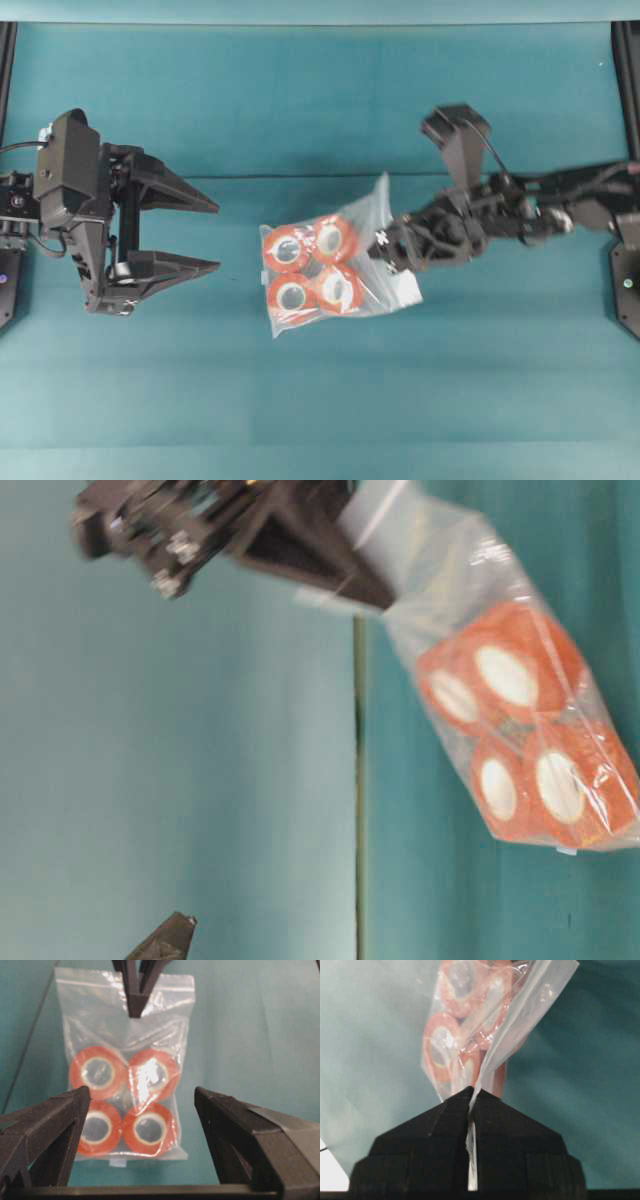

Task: Hand over the clear zip bag and make it stand upright.
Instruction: 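Lift the bag with the right gripper and swing it upright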

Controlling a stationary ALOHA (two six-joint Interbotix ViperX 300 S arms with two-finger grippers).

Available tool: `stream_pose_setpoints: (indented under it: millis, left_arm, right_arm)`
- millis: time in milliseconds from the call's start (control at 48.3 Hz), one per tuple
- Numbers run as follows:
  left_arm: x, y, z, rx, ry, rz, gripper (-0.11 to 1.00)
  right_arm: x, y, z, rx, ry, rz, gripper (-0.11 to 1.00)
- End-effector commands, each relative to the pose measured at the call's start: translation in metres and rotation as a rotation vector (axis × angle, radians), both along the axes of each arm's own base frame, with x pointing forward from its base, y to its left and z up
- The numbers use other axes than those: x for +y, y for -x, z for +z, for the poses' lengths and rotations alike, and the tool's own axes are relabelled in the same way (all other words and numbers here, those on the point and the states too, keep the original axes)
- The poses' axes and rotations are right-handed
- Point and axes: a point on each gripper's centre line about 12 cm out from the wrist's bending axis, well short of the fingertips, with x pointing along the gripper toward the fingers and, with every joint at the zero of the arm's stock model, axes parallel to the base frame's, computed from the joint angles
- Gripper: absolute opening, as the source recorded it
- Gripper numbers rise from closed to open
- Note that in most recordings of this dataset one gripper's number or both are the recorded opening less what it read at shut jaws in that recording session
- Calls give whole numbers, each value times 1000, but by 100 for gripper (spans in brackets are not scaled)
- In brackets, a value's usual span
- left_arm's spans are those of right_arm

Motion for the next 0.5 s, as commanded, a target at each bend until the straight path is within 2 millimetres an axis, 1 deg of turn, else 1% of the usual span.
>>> stream_pose_setpoints:
  millis: [0,249,477]
  left_arm:
    - [1,-1,8,-31,-2,4,91]
    - [1,3,7,-32,-2,2,91]
    - [1,10,9,-44,-2,4,91]
  right_arm:
    - [-5,-9,22,-25,26,37,0]
    - [-6,-20,49,0,53,140,0]
    - [-8,-33,76,-10,129,257,0]
